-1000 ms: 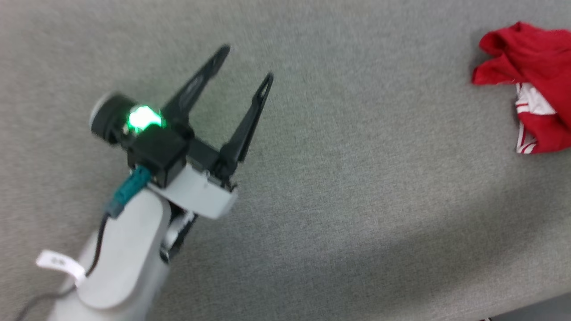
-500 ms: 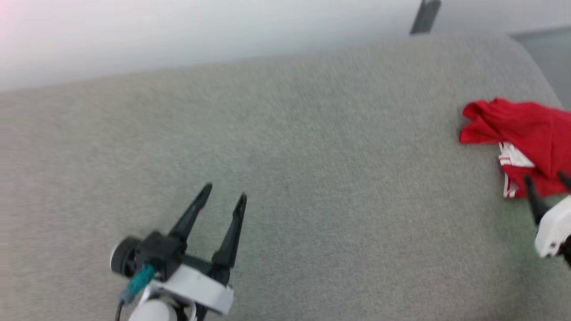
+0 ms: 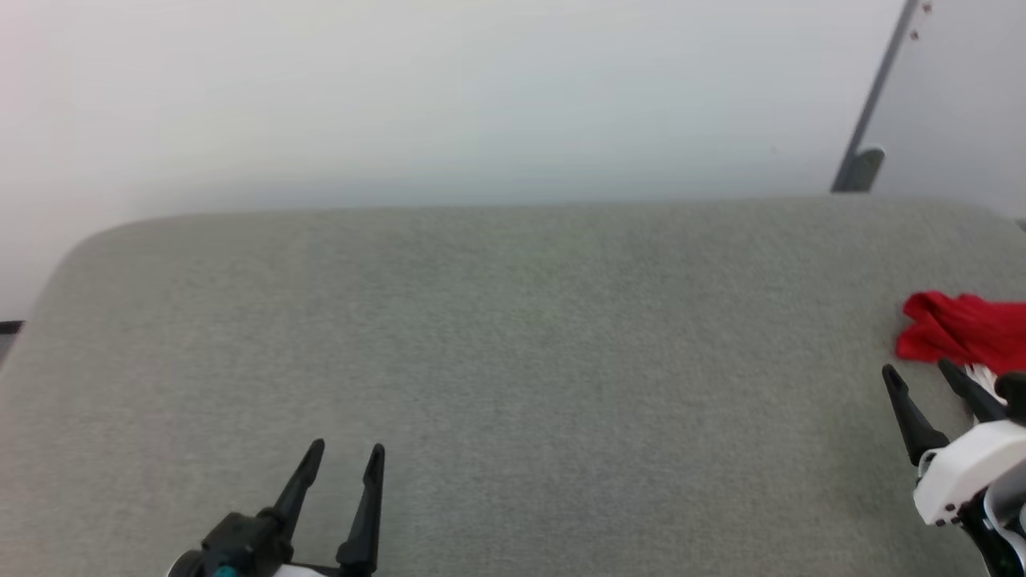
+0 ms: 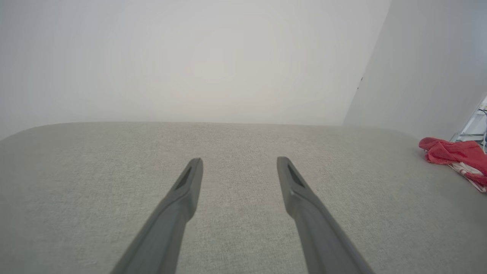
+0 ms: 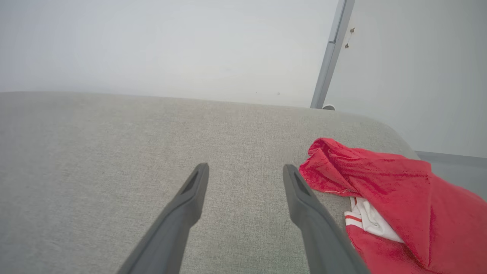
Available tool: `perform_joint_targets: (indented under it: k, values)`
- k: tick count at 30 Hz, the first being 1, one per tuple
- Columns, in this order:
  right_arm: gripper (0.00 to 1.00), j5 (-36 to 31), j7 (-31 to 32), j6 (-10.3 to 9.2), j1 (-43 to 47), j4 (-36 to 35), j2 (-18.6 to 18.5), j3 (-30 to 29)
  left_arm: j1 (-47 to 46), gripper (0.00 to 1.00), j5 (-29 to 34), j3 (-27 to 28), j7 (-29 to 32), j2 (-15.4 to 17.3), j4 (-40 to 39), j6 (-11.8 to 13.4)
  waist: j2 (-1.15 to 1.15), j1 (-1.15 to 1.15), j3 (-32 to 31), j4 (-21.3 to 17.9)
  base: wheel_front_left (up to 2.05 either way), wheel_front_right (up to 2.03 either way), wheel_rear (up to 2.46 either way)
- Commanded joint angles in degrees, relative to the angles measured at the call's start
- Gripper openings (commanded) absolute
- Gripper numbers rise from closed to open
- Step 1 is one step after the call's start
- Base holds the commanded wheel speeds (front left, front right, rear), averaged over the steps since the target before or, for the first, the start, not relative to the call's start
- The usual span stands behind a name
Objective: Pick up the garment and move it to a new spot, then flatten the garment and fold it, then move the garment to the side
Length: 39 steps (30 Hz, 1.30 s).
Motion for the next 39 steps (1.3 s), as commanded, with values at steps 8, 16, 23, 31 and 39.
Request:
perform_joint_targets:
  k: [8,16,23,31,39]
  values:
    - [1.00,-4.96,-0.24,-0.12,10.03,-9.22,2.18,-10.26,3.66,1.00,-0.05,1.83,0.03,0.07,-1.39,-0.12,0.00,0.00,-5.94,5.27,0.00,0.00,0.00]
    - [1.00,-9.62,-0.24,-0.12,19.02,-18.15,5.83,-17.72,5.93,1.00,0.13,2.18,0.03,0.51,-4.15,-0.12,0.00,0.00,-6.77,5.77,0.00,0.00,0.00]
    - [1.00,-13.29,0.65,-0.12,26.34,-25.62,9.24,-24.59,8.80,1.00,-1.67,2.19,0.03,0.95,-5.68,-0.13,0.00,0.00,-7.37,5.80,0.00,0.00,0.00]
    - [1.00,-16.92,4.23,-0.11,33.52,-35.50,13.19,-30.49,12.07,1.00,-1.27,3.24,0.03,1.77,-8.54,-0.13,0.00,0.00,-8.09,6.01,0.00,0.00,0.00]
    - [1.00,-18.77,7.55,-0.11,37.38,-42.09,15.58,-33.88,13.43,1.00,-1.68,3.85,0.03,1.92,-9.04,-0.13,0.00,0.00,-8.64,6.05,0.00,0.00,0.00]
